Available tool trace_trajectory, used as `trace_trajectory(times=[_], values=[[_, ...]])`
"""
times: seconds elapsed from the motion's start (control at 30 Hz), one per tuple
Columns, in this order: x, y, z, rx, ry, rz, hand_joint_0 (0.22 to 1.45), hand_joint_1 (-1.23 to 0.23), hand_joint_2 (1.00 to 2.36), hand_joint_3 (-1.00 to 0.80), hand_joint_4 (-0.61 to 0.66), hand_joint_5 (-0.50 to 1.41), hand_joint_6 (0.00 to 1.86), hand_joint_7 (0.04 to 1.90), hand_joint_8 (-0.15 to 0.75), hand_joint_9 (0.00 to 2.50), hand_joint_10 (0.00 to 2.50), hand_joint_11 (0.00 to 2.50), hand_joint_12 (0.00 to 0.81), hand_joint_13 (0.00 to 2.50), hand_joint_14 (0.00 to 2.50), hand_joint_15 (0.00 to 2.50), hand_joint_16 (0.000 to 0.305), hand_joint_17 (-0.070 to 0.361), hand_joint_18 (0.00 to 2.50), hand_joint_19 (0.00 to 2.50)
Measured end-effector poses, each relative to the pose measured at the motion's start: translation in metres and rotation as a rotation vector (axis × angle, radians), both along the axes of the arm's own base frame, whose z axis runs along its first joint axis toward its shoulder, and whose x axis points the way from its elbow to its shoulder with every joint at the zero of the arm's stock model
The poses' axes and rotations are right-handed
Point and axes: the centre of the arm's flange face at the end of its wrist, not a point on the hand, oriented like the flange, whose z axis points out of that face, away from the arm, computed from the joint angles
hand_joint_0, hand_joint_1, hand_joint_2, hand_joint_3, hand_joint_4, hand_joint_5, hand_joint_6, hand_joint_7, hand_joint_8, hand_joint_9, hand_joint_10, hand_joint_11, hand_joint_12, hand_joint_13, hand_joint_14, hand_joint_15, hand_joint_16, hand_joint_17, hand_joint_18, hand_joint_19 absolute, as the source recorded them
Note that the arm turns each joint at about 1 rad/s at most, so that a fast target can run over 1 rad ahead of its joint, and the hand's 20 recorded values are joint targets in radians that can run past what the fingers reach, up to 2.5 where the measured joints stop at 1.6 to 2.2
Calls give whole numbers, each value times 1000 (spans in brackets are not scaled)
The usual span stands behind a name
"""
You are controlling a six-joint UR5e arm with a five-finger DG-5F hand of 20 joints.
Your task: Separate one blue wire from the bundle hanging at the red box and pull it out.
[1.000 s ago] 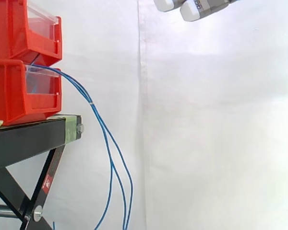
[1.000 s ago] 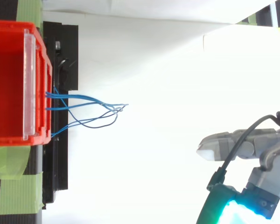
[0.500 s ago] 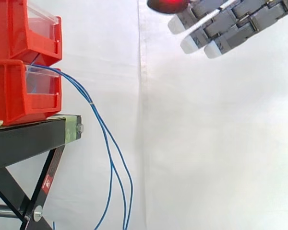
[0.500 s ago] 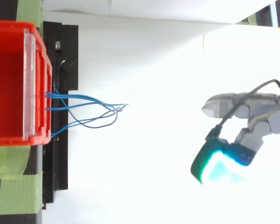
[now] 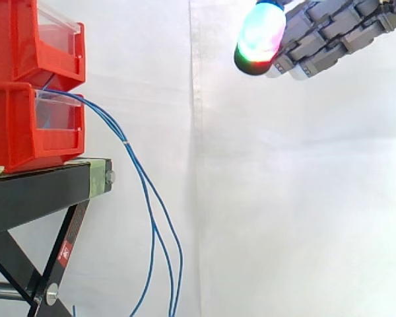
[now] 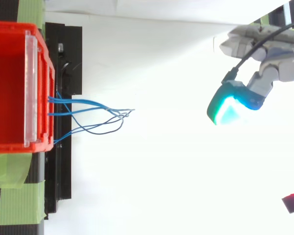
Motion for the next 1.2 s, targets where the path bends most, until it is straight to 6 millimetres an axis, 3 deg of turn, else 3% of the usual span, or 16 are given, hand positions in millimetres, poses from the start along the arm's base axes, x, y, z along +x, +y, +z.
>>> trace_trajectory(times=[0.3, 0.63, 1.2], values=[[3, 3, -33, -205, -41, 29, 470, -791, 1000, -500, 248, -205, 502, 1019, 263, 152, 0, 66, 382, 0, 2, 121, 69, 156, 0, 0], [9, 2, -55, -399, -135, -8, 447, -729, 1000, -500, 219, -235, 502, 805, 261, 112, 0, 1, 390, 0, 2, 120, 72, 163, 0, 0], [58, -1, -122, -296, -280, -129, 457, -662, 1000, -500, 227, -227, 503, 828, 268, 131, 0, 17, 390, 0, 2, 130, 70, 158, 0, 0]])
